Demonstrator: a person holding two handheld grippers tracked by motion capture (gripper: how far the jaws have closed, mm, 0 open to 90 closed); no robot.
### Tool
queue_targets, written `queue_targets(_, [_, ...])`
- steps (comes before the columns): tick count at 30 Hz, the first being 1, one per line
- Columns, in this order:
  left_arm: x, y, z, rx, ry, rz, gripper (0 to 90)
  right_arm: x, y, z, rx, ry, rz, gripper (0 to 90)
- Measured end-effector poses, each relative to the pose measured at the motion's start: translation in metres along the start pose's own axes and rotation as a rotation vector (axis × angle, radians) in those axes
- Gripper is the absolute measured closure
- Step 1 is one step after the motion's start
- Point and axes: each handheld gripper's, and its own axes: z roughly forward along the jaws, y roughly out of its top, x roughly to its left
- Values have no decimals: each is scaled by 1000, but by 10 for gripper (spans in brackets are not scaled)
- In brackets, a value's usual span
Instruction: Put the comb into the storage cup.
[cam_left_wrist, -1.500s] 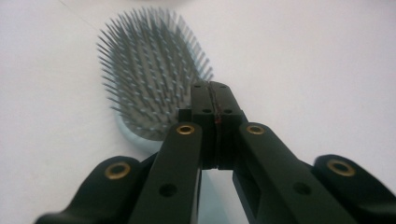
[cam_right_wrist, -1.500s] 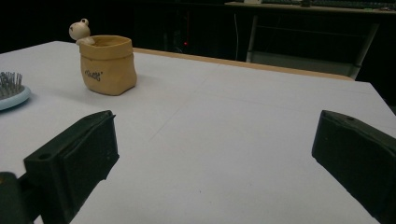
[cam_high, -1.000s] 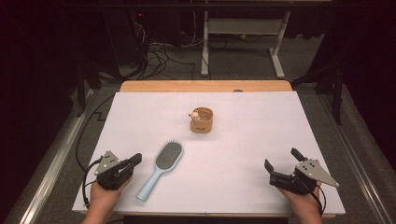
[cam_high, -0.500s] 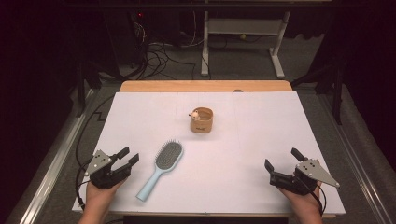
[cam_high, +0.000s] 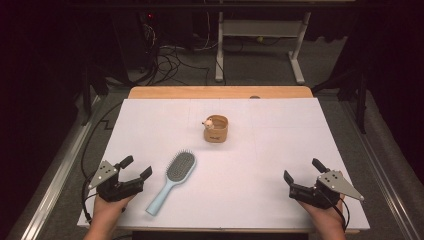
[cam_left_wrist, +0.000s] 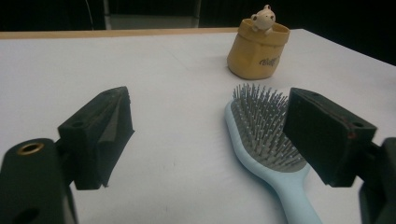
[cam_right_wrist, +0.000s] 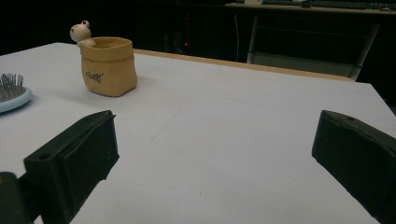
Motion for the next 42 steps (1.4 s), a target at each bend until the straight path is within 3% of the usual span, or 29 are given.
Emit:
queue_targets(7, [-2, 1, 2, 22, -35, 26, 8, 0, 0, 0, 1, -1, 0, 10])
queue_targets(12, [-5, -4, 5, 54, -49, 30, 6, 0, 0, 0, 0, -1, -1, 9])
queue_targets(17, [-11, -6, 10, 89, -15, 57, 6, 0, 0, 0, 1, -4, 2, 10])
queue_targets(23, [-10, -10, 20, 185, 58, 64, 6, -1, -1, 1, 4, -1, 7, 10])
queue_targets(26, [-12, -11, 24, 230, 78, 100, 6, -1, 0, 1, 1, 0, 9, 10])
queue_targets(36, [-28, -24, 39, 381, 117, 142, 7, -1, 1, -1, -7, 2, 11, 10])
queue_targets(42, [-36, -33, 46, 432, 134, 190, 7, -1, 1, -2, -12, -2, 15, 10])
